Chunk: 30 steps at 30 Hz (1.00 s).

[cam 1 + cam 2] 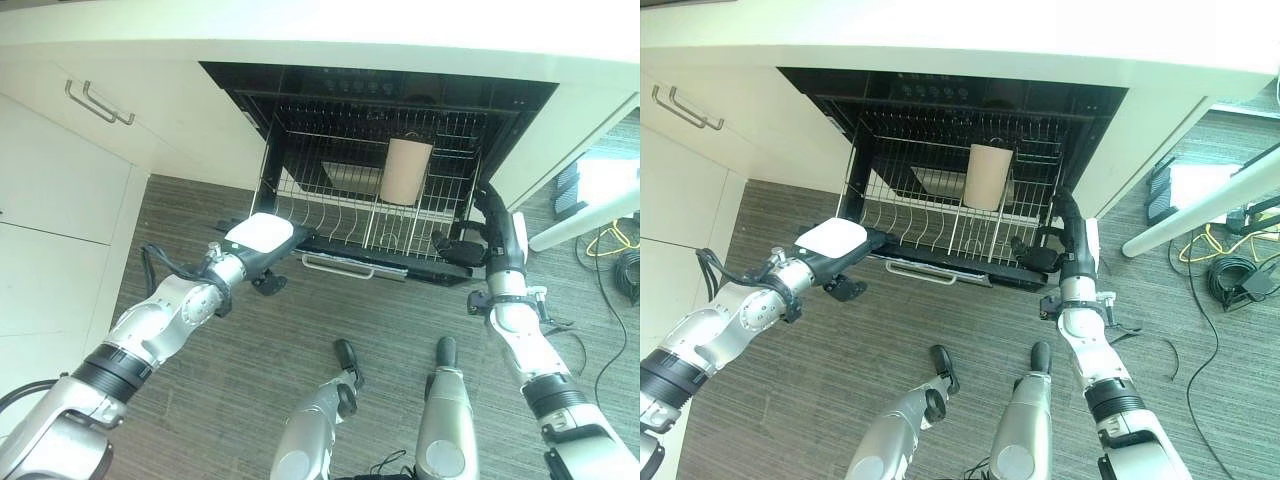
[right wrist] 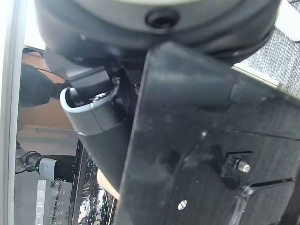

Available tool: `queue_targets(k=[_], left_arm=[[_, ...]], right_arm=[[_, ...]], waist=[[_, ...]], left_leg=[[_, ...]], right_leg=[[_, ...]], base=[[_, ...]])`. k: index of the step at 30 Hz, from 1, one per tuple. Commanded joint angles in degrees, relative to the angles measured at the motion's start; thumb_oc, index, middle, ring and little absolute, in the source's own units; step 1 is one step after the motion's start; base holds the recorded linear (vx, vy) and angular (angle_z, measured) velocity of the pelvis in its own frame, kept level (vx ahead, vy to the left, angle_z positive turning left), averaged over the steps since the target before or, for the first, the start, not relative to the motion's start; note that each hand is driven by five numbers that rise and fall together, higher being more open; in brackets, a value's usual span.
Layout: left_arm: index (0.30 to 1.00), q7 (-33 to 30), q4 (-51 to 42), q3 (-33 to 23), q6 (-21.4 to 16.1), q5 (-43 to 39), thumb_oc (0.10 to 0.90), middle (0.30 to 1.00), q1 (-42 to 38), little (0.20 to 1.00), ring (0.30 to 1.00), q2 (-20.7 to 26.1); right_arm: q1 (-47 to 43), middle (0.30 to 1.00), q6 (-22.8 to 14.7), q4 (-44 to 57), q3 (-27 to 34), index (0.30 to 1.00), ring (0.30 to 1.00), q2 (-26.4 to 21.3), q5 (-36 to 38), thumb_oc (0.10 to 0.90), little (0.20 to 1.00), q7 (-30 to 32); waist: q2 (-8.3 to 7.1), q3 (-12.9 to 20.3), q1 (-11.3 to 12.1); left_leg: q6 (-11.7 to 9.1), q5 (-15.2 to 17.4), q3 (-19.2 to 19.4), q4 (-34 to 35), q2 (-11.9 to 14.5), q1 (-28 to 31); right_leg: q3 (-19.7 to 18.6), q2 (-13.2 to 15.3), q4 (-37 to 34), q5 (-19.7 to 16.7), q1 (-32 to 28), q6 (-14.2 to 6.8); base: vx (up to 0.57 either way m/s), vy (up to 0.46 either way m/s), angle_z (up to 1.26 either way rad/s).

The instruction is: Place the dishes in the dishwasher.

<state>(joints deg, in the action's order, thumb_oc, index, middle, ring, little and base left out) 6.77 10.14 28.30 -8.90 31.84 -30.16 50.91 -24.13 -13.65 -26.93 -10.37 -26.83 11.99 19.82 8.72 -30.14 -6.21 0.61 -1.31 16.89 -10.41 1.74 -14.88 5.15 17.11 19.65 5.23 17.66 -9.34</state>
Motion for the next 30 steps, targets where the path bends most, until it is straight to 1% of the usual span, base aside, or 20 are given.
queue_targets(k=[1, 4, 6, 9, 10, 12, 13, 15, 16, 18, 19, 20, 22, 23, 25, 27, 29, 30], left_arm=[[0.900, -3.57, -3.45, -7.01, -0.73, -1.93, 0.800, 0.900, -0.86, 0.900, 0.900, -0.69], [0.900, -4.09, -3.58, -8.00, -0.63, -1.74, 0.800, 0.900, 0.45, 0.900, 0.900, -0.87], [0.900, -5.61, -3.84, -9.61, -0.33, -0.83, 0.800, 0.900, 2.94, 0.900, 0.900, -1.26], [0.900, -7.59, -3.19, -11.35, -0.73, 0.28, 0.800, 0.900, 5.39, 0.900, 0.900, -1.60], [0.900, -9.03, -2.72, -12.05, -0.73, 1.06, 0.800, 0.900, 6.49, 0.900, 0.900, -2.14], [0.900, -10.56, -2.49, -12.81, -0.43, 1.98, 0.800, 0.900, 7.64, 0.900, 0.900, -2.86], [0.900, -12.92, -1.98, -13.36, -0.40, 2.85, 0.800, 0.900, 9.37, 0.900, 0.900, -3.64], [0.900, -14.19, -1.69, -13.66, -0.52, 3.25, 0.800, 0.900, 10.14, 0.900, 0.900, -4.05], [0.900, -16.10, -1.55, -13.91, -0.43, 4.02, 0.800, 0.900, 11.34, 0.900, 0.900, -5.05], [0.900, -23.74, -1.76, -14.87, -0.42, 3.96, 0.800, 0.900, 14.20, 0.900, 0.900, -7.33], [0.900, -28.09, -1.94, -15.72, -1.09, 1.77, 0.800, 0.900, 15.30, 0.900, 0.900, -8.33], [0.900, -31.39, -2.26, -16.59, -3.13, -1.72, 0.800, 0.900, 15.90, 0.900, 0.900, -9.38], [0.900, -34.68, -3.83, -19.18, -7.75, -10.44, 0.800, 0.900, 17.73, 0.900, 0.900, -13.03], [0.900, -34.54, -6.09, -21.15, -11.43, -17.95, 0.800, 0.900, 19.45, 0.900, 0.900, -16.79], [0.900, -33.43, -8.23, -22.49, -13.48, -21.16, 0.800, 0.900, 20.93, 0.900, 0.900, -19.56], [0.900, -30.92, -10.57, -23.98, -16.43, -26.82, 0.800, 0.900, 21.98, 0.900, 0.900, -22.44], [0.900, -29.46, -12.47, -24.79, -17.90, -29.57, 0.800, 0.900, 22.12, 0.900, 0.900, -23.63], [0.900, -26.89, -13.31, -25.23, -20.10, -33.55, 0.800, 0.900, 21.81, 0.900, 0.900, -24.37]], right_arm=[[3.31, 0.900, -5.37, 6.10, 5.66, 0.900, 0.900, -5.39, 2.17, 0.800, 0.900, 1.98], [4.57, 0.900, -6.63, 8.63, 5.87, 0.900, 0.900, -4.85, 3.56, 0.800, 0.900, 0.95], [7.38, 0.900, -9.51, 13.17, 6.40, 0.900, 0.900, -4.02, 5.89, 0.800, 0.900, -1.92], [9.74, 0.900, -12.34, 18.28, 6.77, 0.900, 0.900, -3.53, 7.42, 0.800, 0.900, -4.20], [10.53, 0.900, -13.89, 20.44, 7.08, 0.900, 0.900, -3.33, 7.80, 0.800, 0.900, -5.06], [11.11, 0.900, -15.23, 22.72, 7.30, 0.900, 0.900, -3.05, 8.53, 0.800, 0.900, -5.89], [11.48, 0.900, -16.37, 24.97, 7.64, 0.900, 0.900, -2.98, 8.98, 0.800, 0.900, -6.70], [11.59, 0.900, -16.90, 25.72, 7.78, 0.900, 0.900, -3.07, 9.28, 0.800, 0.900, -7.03], [11.54, 0.900, -17.07, 26.79, 7.88, 0.900, 0.900, -3.06, 9.57, 0.800, 0.900, -7.17], [11.83, 0.900, -17.39, 28.86, 7.89, 0.900, 0.900, -2.89, 12.44, 0.800, 0.900, -8.87], [12.34, 0.900, -17.43, 29.57, 7.89, 0.900, 0.900, -2.77, 13.31, 0.800, 0.900, -10.25], [12.62, 0.900, -17.99, 30.14, 7.64, 0.900, 0.900, -2.44, 13.40, 0.800, 0.900, -11.85], [13.80, 0.900, -18.43, 31.55, 7.68, 0.900, 0.900, -1.32, 12.39, 0.800, 0.900, -13.53], [14.69, 0.900, -18.41, 32.38, 8.26, 0.900, 0.900, -0.26, 11.91, 0.800, 0.900, -13.27], [15.41, 0.900, -18.23, 32.96, 8.97, 0.900, 0.900, 0.53, 10.57, 0.800, 0.900, -13.38], [16.53, 0.900, -16.92, 33.48, 10.17, 0.900, 0.900, 1.17, 10.79, 0.800, 0.900, -15.02], [17.47, 0.900, -15.60, 34.01, 11.33, 0.900, 0.900, 1.14, 10.79, 0.800, 0.900, -16.57], [17.83, 0.900, -15.33, 34.12, 11.90, 0.900, 0.900, 0.84, 10.63, 0.800, 0.900, -17.32]], waist=[[8.44, 0.35, -0.60], [8.30, 0.35, -0.86], [7.89, 0.35, -1.35], [7.23, 0.35, -1.99], [6.85, 0.35, -2.39], [6.30, 0.37, -2.71], [5.69, 1.49, -2.68], [5.46, 2.02, -2.61], [5.11, 3.02, -2.43], [4.01, 5.98, -1.87], [3.38, 7.40, -1.62], [2.67, 8.33, -1.40], [0.99, 10.38, -0.69], [-0.65, 11.80, 0.05], [-2.11, 12.97, 0.43], [-4.15, 14.54, 0.59], [-5.23, 15.20, 0.44], [-5.88, 15.75, 0.36]], left_leg=[[-0.94, 10.22, -4.92, -6.78, 0.89, -0.34], [-0.90, 10.36, -4.79, -6.78, 0.97, 0.00], [-0.82, 10.64, -4.53, -6.78, 1.22, 0.67], [-0.79, 10.96, -4.23, -6.78, 1.56, 1.67], [-0.86, 11.09, -4.10, -6.78, 1.73, 2.24], [-0.94, 11.32, -3.89, -6.78, 2.00, 3.09], [-1.07, 11.75, -3.71, -6.78, 2.25, 3.97], [-1.15, 11.89, -3.66, -6.78, 2.37, 4.38], [-1.26, 12.21, -3.56, -6.78, 2.50, 5.02], [-1.48, 12.80, -3.43, -6.78, 3.10, 6.91], [-1.61, 13.00, -3.26, -6.78, 3.52, 7.88], [-1.66, 13.40, -3.22, -6.78, 3.68, 8.85], [-1.79, 13.78, -3.26, -6.78, 4.48, 10.01], [-1.96, 13.96, -3.46, -6.78, 5.20, 10.57], [-2.26, 13.87, -3.53, -6.78, 6.02, 10.97], [-2.82, 13.84, -3.15, -6.78, 7.27, 11.79], [-3.37, 13.85, -2.49, -6.78, 8.17, 12.43], [-3.65, 13.72, -2.14, -6.78, 8.81, 12.74]], right_leg=[[1.72, -1.60, -2.46, 1.80, -0.38, 2.13], [1.62, -1.68, -2.46, 1.96, -0.70, 2.11], [1.62, -1.83, -2.46, 2.27, -1.41, 2.05], [1.76, -2.09, -2.46, 2.63, -2.42, 2.02], [1.83, -2.28, -2.46, 2.87, -3.00, 2.08], [1.99, -2.54, -2.46, 3.24, -3.91, 2.13], [2.39, -2.78, -2.46, 3.89, -4.95, 2.19], [2.60, -2.87, -2.46, 4.16, -5.45, 2.22], [2.88, -2.97, -2.46, 4.63, -6.23, 2.26], [3.58, -3.48, -2.46, 5.79, -8.52, 2.57], [4.00, -3.66, -2.46, 6.21, -9.65, 2.74], [4.29, -3.77, -2.46, 6.85, -10.85, 2.79], [4.97, -4.31, -2.46, 7.53, -12.34, 3.16], [5.56, -4.84, -2.46, 7.96, -13.16, 3.49], [5.91, -5.60, -2.46, 8.12, -13.58, 3.96], [6.27, -6.64, -2.46, 8.55, -14.30, 4.57], [6.81, -7.10, -2.46, 8.95, -15.03, 4.76], [7.12, -7.45, -2.46, 9.10, -15.44, 4.96]], base=[[0.01, 0.031, -0.01], [0.00, 0.010, 0.00], [-0.02, 0.005, -0.01], [-0.05, -0.004, -0.02], [-0.07, -0.023, 0.00], [-0.08, -0.040, -0.02], [-0.05, -0.044, -0.05], [-0.03, -0.037, -0.05], [-0.03, -0.067, -0.03], [-0.03, -0.102, -0.02], [-0.02, -0.123, 0.06], [-0.04, -0.168, 0.20], [-0.10, -0.261, 0.28], [-0.16, -0.333, 0.18], [-0.15, -0.296, 0.13], [-0.13, -0.263, -0.02], [-0.13, -0.185, -0.05], [-0.23, -0.200, -0.01]])
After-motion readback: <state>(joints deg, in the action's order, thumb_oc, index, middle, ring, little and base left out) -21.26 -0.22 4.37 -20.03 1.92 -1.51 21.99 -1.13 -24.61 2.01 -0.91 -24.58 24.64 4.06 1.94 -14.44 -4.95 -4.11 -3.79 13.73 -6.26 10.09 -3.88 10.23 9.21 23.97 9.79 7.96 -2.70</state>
